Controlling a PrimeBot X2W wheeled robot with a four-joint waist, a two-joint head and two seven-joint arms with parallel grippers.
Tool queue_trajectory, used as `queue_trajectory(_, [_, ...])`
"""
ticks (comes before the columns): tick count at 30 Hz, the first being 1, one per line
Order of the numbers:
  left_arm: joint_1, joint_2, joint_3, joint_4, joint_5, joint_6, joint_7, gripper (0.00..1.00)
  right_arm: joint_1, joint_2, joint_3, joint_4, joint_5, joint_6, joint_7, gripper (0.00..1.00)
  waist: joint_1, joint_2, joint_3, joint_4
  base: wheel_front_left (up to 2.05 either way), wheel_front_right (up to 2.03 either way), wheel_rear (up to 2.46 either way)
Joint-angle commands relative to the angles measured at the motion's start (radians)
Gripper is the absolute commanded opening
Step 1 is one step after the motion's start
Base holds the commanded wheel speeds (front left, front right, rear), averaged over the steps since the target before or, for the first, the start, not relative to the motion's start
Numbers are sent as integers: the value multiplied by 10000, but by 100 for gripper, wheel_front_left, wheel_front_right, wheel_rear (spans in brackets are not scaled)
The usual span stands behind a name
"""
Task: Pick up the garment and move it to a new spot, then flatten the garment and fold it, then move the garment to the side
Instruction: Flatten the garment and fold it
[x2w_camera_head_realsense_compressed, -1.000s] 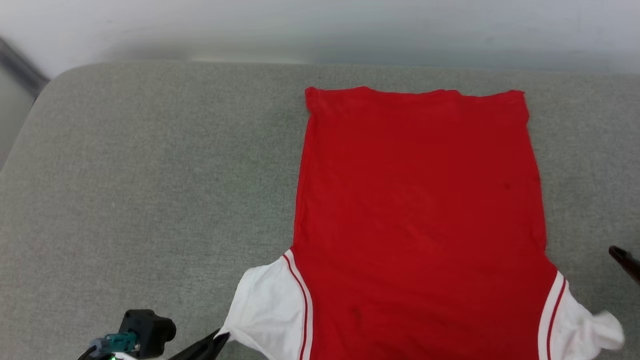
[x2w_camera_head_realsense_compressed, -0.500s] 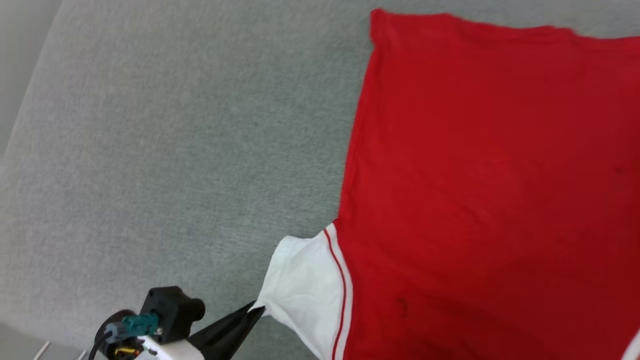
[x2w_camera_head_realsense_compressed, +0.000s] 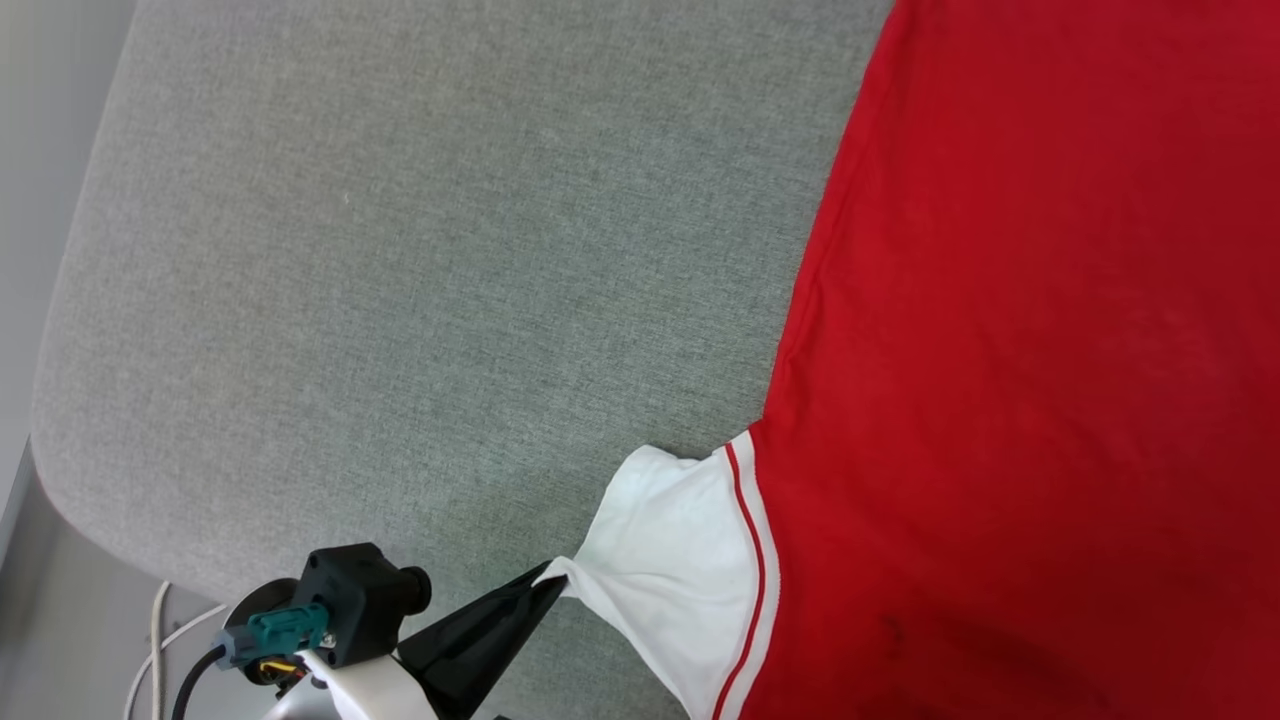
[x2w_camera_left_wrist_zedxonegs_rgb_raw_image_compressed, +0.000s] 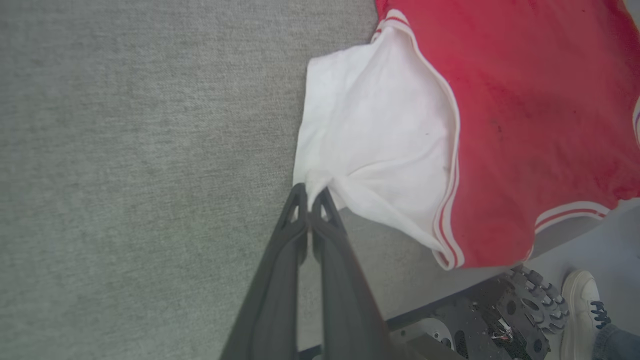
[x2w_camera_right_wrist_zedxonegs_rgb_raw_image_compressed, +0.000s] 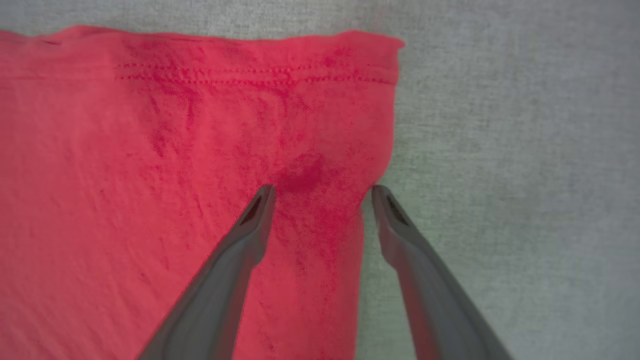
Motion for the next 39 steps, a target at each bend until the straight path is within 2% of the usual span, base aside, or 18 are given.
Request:
queue_trajectory(1, [-115,-56,-11,35,57,-55,-85,0,-190,42,-50,72,-71,-4,52,100,-2,-1,221,186,0,0,0])
queue_trajectory(9, [-326,-146,-4,284,57,-234,-180,0,67,259,-126,381,-439,-4,248,100,-2,-1,501,415,0,0,0])
queue_trajectory(10, [-327,-138,-6,307,62,-235,-195,0,183,308,-128,408,-445,-4,294,45,-2,-1,500,419,0,0,0])
queue_trajectory(11, [-332,-144,-17,327,72,-240,-204,0,296,360,-140,407,-453,-4,334,6,-2,-1,489,420,0,0,0])
queue_trajectory(12, [-338,-168,-39,345,78,-241,-206,0,408,377,-168,407,-457,-4,366,0,-2,-1,467,418,0,0,0])
queue_trajectory(19, [-222,-208,-93,513,77,-90,-229,0,1197,583,-363,240,-342,-4,181,0,-2,-1,-186,99,0,0,0])
queue_trajectory(25, [62,-126,38,592,28,184,-348,0,2220,837,-155,233,-42,-4,-137,0,-2,-1,-990,-554,0,0,0])
queue_trajectory(30, [388,-175,-31,673,-107,311,-400,0,3363,744,144,102,395,-4,-373,0,-2,-1,-1801,-1122,0,0,0])
queue_trajectory(33, [521,-232,9,831,-298,342,-454,0,4006,898,214,-63,774,-4,-627,0,-2,-1,-2293,-1435,0,0,0])
queue_trajectory(39, [864,-110,79,1106,-500,430,-567,0,5386,782,419,-206,1627,-4,-1197,0,-2,-1,-3141,-2044,0,0,0])
